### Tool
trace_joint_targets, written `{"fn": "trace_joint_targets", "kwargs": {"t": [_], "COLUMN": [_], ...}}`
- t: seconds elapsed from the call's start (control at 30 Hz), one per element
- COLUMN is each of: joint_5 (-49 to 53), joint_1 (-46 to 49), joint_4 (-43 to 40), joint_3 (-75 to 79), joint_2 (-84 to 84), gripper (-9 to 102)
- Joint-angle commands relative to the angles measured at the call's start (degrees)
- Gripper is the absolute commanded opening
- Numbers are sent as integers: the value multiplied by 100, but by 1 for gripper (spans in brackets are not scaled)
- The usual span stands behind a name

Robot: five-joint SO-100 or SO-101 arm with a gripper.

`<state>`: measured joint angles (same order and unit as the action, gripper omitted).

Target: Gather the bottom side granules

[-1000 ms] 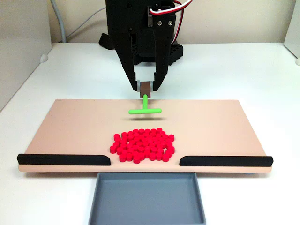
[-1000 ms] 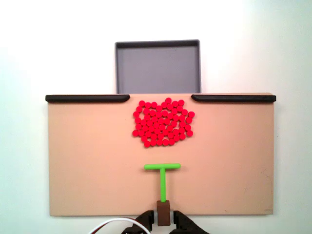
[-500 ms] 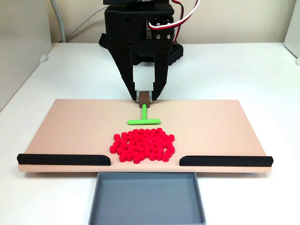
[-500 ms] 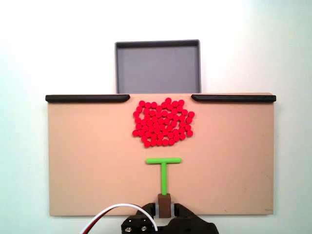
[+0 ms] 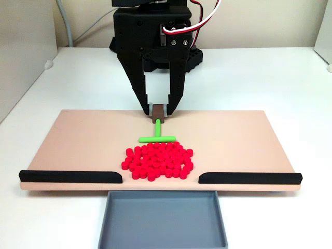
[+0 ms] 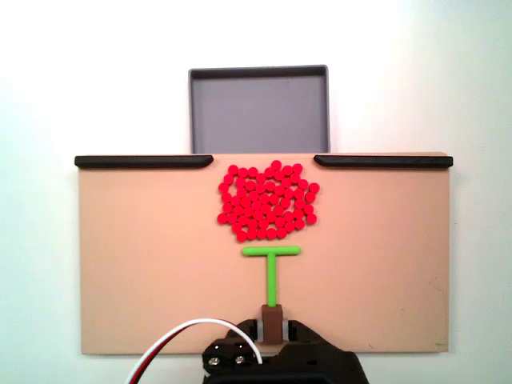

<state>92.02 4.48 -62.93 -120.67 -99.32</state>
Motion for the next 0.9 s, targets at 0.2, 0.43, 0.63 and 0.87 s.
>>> {"fn": "trace_joint_targets", "kwargs": {"t": [0.2,0.43,0.63,0.87], "joint_5": [-70,-158,-202,-211], "joint_1": [-26,-62,-79,-123], "joint_4": [18,18,18,-9], "joint_3": [334,580,773,773], "joint_2": [290,519,686,633], "gripper": [0,0,0,0]}}
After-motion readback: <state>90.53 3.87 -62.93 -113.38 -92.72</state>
